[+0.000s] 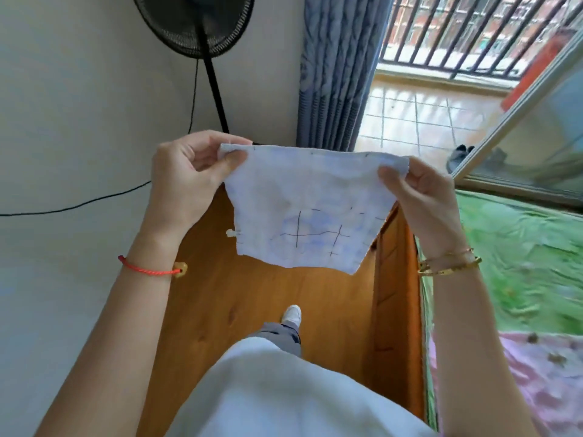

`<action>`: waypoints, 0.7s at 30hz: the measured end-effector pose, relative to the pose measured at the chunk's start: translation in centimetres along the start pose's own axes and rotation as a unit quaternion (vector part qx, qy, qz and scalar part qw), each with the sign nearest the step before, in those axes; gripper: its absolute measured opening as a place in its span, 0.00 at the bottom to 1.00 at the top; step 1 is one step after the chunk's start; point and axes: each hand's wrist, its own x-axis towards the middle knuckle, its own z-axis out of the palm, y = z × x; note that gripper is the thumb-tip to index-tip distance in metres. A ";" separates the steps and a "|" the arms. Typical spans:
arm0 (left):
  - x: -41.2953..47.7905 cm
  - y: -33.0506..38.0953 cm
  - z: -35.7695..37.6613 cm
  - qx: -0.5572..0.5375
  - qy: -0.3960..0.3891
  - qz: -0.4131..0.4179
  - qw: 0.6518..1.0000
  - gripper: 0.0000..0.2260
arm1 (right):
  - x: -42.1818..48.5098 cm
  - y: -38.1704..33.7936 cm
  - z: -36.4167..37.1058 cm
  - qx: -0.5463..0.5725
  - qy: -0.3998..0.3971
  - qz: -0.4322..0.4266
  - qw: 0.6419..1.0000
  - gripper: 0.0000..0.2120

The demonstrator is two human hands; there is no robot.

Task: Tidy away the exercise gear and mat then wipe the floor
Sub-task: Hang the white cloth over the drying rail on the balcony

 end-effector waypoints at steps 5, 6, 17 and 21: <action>9.9 -1.2 4.3 -0.035 -0.059 0.010 0.998 0.08 | 6.8 1.1 -2.2 -0.013 0.063 0.011 0.998 0.18; 11.8 -1.4 5.3 -0.042 -0.073 0.010 0.996 0.08 | 8.0 1.5 -2.6 -0.010 0.078 0.012 0.997 0.17; 28.6 -3.8 17.1 -0.065 -0.175 0.018 0.982 0.12 | 20.9 5.9 -7.9 0.002 0.177 0.047 0.983 0.16; 34.5 -4.1 22.6 -0.091 -0.189 0.009 0.978 0.09 | 26.7 8.1 -11.5 0.004 0.196 0.062 0.979 0.14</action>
